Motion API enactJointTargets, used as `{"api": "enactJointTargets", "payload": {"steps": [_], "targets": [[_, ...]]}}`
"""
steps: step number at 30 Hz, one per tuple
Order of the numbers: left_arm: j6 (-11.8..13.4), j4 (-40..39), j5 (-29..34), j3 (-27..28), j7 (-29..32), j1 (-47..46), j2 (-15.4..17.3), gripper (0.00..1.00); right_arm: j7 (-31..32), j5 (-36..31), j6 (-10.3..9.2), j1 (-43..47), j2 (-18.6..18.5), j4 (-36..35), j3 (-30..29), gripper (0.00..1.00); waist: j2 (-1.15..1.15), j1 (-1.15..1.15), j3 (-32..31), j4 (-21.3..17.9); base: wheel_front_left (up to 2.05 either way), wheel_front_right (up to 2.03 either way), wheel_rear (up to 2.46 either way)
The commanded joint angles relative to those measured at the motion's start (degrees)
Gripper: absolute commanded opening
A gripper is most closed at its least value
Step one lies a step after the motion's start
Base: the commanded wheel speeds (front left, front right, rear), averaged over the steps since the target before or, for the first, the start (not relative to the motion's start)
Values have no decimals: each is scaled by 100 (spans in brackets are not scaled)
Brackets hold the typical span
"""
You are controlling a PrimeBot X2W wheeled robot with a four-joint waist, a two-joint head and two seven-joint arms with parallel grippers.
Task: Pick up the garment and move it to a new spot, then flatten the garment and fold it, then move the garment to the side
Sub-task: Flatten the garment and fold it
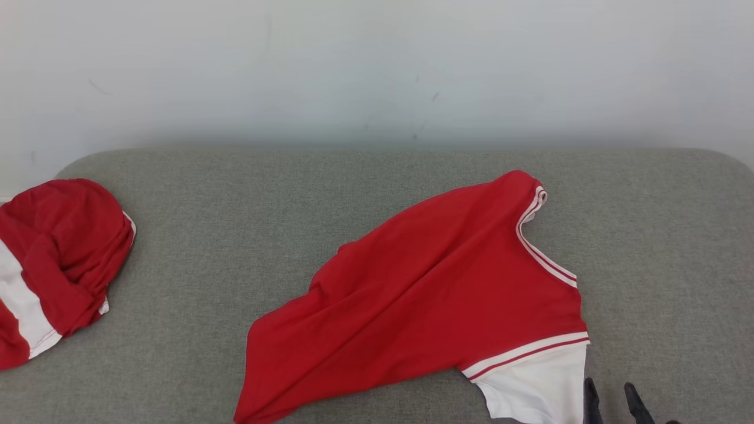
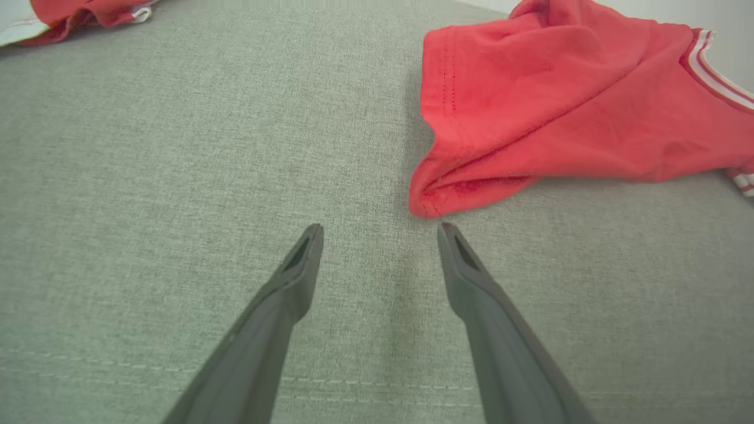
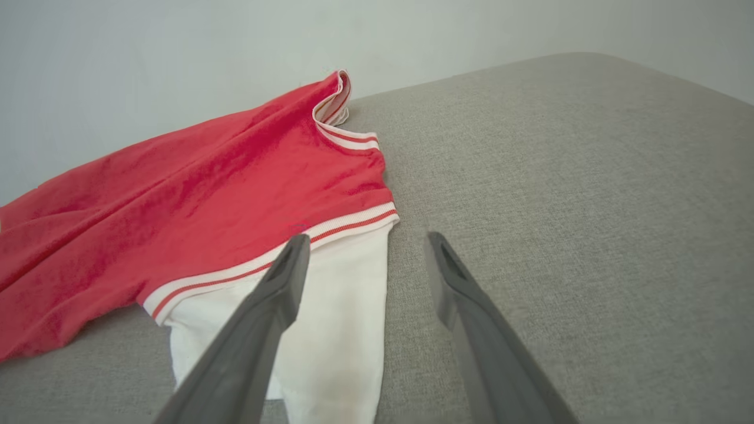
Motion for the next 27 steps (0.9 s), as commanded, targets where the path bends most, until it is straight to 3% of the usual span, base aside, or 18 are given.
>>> {"api": "enactJointTargets", "payload": {"steps": [1,23,24,25,26,27], "targets": [[12,-37,40,14,-19,-95,-19,100,-2,-22,-14,73,-11,71,29,100,0,0,2,-3,0,0,0],[13,659,-129,-250,-19,-855,-146,100,4,-84,-14,-445,-147,1595,597,100,0,0,219,-110,0,0,0],[12,685,-158,-252,-19,-893,-158,100,46,-50,-14,-467,-146,1705,637,86,0,0,224,-105,0,0,0],[13,721,-195,-276,-19,-922,-170,78,87,-14,-14,-502,-139,1804,695,33,0,0,230,-104,0,0,0],[12,751,-214,-314,-19,-963,-179,42,103,25,-14,-547,-141,1895,750,9,0,0,236,-104,0,0,0],[12,785,-236,-381,-19,-1005,-179,0,134,50,-14,-577,-138,1979,803,0,0,0,238,-107,0,0,0]]}}
